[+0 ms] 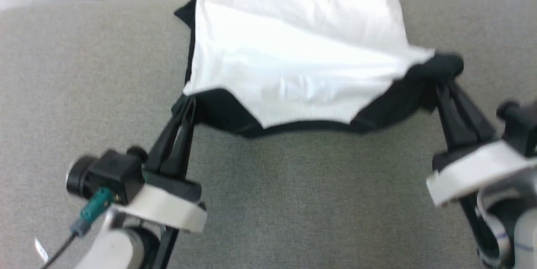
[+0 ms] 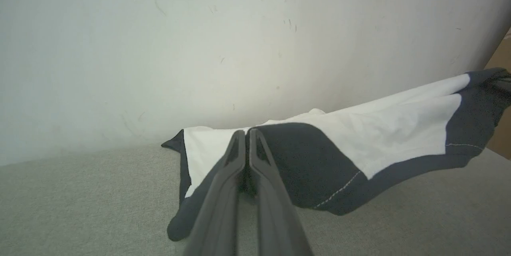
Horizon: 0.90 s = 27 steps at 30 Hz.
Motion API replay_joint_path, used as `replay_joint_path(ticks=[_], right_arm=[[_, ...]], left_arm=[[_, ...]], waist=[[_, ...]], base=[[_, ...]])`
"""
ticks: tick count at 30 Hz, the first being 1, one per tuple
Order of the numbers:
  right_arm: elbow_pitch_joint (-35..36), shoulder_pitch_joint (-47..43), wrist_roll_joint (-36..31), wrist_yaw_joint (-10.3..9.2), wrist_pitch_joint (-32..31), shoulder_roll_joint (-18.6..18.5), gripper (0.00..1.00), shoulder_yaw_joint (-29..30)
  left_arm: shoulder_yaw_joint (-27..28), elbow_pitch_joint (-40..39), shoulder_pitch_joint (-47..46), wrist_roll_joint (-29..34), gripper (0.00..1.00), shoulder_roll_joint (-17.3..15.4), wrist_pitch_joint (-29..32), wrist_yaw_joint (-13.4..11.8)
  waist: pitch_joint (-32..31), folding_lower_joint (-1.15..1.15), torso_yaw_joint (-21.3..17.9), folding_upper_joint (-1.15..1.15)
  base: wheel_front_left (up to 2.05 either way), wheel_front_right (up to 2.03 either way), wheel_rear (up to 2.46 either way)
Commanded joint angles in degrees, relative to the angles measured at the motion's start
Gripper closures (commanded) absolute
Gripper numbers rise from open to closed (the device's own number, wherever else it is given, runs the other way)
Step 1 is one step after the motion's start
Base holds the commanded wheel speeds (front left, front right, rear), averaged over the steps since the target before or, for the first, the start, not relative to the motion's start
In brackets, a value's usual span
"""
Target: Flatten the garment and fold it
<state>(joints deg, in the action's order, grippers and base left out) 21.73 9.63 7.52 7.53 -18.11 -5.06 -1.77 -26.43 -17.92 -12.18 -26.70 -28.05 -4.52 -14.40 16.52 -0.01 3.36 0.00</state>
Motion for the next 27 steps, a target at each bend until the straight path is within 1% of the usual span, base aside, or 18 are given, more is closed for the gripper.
replay_joint_path(ticks=[1, 4, 10, 20, 27], right_arm=[[0.69, -1.93, -0.08, -0.04, 0.32, 0.37, 1.00, 0.55], [1.20, -5.90, -0.14, -0.04, 0.31, 0.81, 1.00, 1.24], [1.58, -11.76, -0.04, -0.04, -0.24, 1.26, 1.00, 1.21], [2.55, -21.57, 1.17, -0.04, -3.82, 1.65, 1.00, 0.43], [4.41, -27.69, 2.24, -0.04, -7.84, 1.79, 1.00, 0.37]], left_arm=[[-0.05, -0.63, 1.60, 0.21, 1.00, -0.12, -0.12, -0.85], [-0.57, -1.28, 4.60, 0.11, 1.00, -0.44, -0.05, -1.68], [-2.32, -2.13, 9.14, 0.68, 1.00, -1.76, 1.01, -2.45], [-6.55, -4.11, 15.52, -0.53, 1.00, -3.72, 6.83, -2.58], [-9.47, -4.41, 18.32, -2.45, 1.00, -3.90, 10.03, -1.63]], waist=[[-1.96, 0.01, -0.35, 0.00], [-2.94, 0.01, -0.39, 0.00], [-4.85, 0.01, -0.32, 0.00], [-8.18, 0.01, -0.02, 0.00], [-8.98, 0.01, 0.16, 0.00]], base=[[0.00, 0.00, 0.00], [0.00, 0.00, 0.00], [0.00, 0.00, 0.00], [0.00, 0.00, 0.00], [0.00, 0.00, 0.00]])
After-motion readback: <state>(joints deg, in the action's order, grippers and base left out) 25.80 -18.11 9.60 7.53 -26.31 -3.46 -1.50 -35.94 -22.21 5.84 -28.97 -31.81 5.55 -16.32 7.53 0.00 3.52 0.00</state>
